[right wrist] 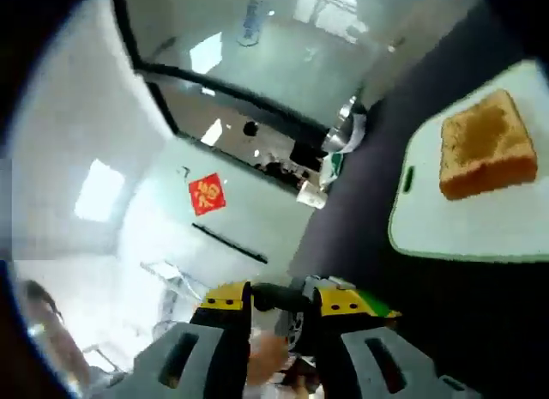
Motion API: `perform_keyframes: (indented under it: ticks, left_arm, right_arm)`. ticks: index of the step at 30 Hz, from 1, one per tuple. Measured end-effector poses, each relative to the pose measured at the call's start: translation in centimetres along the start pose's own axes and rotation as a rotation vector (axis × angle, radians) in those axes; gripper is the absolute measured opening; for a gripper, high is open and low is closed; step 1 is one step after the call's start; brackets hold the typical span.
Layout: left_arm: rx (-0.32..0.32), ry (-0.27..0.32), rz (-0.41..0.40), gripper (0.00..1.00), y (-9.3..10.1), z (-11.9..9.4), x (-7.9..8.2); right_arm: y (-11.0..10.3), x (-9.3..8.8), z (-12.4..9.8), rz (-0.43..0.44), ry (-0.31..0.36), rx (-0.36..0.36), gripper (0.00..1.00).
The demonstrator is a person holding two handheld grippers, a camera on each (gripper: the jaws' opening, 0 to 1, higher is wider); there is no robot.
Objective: Sprinkle pepper
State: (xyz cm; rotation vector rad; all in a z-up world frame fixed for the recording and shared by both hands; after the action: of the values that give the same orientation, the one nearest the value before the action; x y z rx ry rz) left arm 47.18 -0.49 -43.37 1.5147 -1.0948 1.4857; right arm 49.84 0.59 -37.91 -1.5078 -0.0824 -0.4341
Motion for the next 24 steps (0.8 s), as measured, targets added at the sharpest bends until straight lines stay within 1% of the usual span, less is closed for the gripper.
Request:
perform_keyframes:
  ticks: [1,2,3,4,6,7,8,9,10,13,15,18,19,20,22,24]
  left_arm:
    - [-0.002,0.006,0.021,0.21,0.1,0.1,0.1]
    - [-0.002,0.008,0.012,0.21,0.1,0.2,0.1]
    - [0.005,-0.004,0.006,0.21,-0.1,0.1,-0.1]
    - [0.001,-0.003,0.004,0.21,-0.1,-0.2,0.0]
    - [0.005,-0.001,0.004,0.21,-0.1,-0.1,0.0]
    - [0.004,-0.001,0.007,0.21,-0.1,-0.1,0.0]
    - [0.003,-0.001,0.008,0.21,-0.1,-0.1,0.0]
    - [0.005,0.002,0.006,0.21,-0.1,-0.1,0.1]
    - [0.006,0.0,0.003,0.21,-0.2,-0.1,0.0]
    - [0.003,0.0,0.008,0.21,-0.1,-0.1,0.0]
    - [0.004,0.0,0.01,0.21,0.0,-0.1,0.0]
    - [0.005,0.001,0.014,0.21,0.0,0.0,0.0]
    - [0.005,0.001,0.014,0.21,0.0,0.0,0.0]
    - [0.005,0.001,0.013,0.21,0.0,0.0,0.0]
    - [0.004,0.001,0.011,0.21,0.0,0.0,0.0]
    - [0.003,0.001,0.012,0.21,0.1,0.0,0.0]
  right_arm:
    - [1.4,-0.1,-0.4,-0.02,-0.007,-0.072,0.13]
    - [2.5,-0.2,-0.7,-0.082,-0.022,-0.116,0.04]
    - [1.5,-0.1,-0.2,-0.082,0.0,-0.022,0.04]
    - [1.5,-0.3,-0.3,-0.053,0.001,-0.021,0.04]
    - [1.2,-0.1,-0.3,-0.145,0.006,-0.029,0.05]
    - [0.8,0.3,-0.2,-0.166,0.028,-0.016,0.05]
    - [0.0,0.8,-0.2,-0.145,0.058,0.025,0.06]
    - [0.1,0.6,-0.3,-0.129,0.033,0.012,0.11]
    - [-0.1,0.8,-0.2,-0.136,0.043,0.025,0.15]
    - [-0.2,0.6,-0.4,-0.163,0.042,0.017,0.15]
    - [-0.3,0.7,-0.7,-0.177,0.06,0.025,0.16]
    - [-0.7,1.9,-1.8,-0.213,0.156,0.046,0.17]
    - [-0.7,2.5,-2.6,-0.23,0.205,0.045,0.18]
    - [-0.8,3.1,-3.6,-0.24,0.279,0.055,0.18]
    - [-0.9,3.3,-5.1,-0.187,0.359,0.098,0.18]
    - [-1.0,3.3,-6.5,-0.142,0.419,0.143,0.18]
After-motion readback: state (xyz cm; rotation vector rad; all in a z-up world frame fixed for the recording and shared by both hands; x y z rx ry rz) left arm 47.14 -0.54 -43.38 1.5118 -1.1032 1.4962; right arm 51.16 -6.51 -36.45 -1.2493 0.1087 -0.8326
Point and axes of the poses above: the point that each gripper's makers call its tool centre point, and the gripper's own axes: z roughly forward along the fingers, y roughly to its right, x roughly out of its top, the point moved 2 cm from there along -z, roughly backward along the fingers, and after that the axes turned 10 degrees about x, right-handed, at the moved point
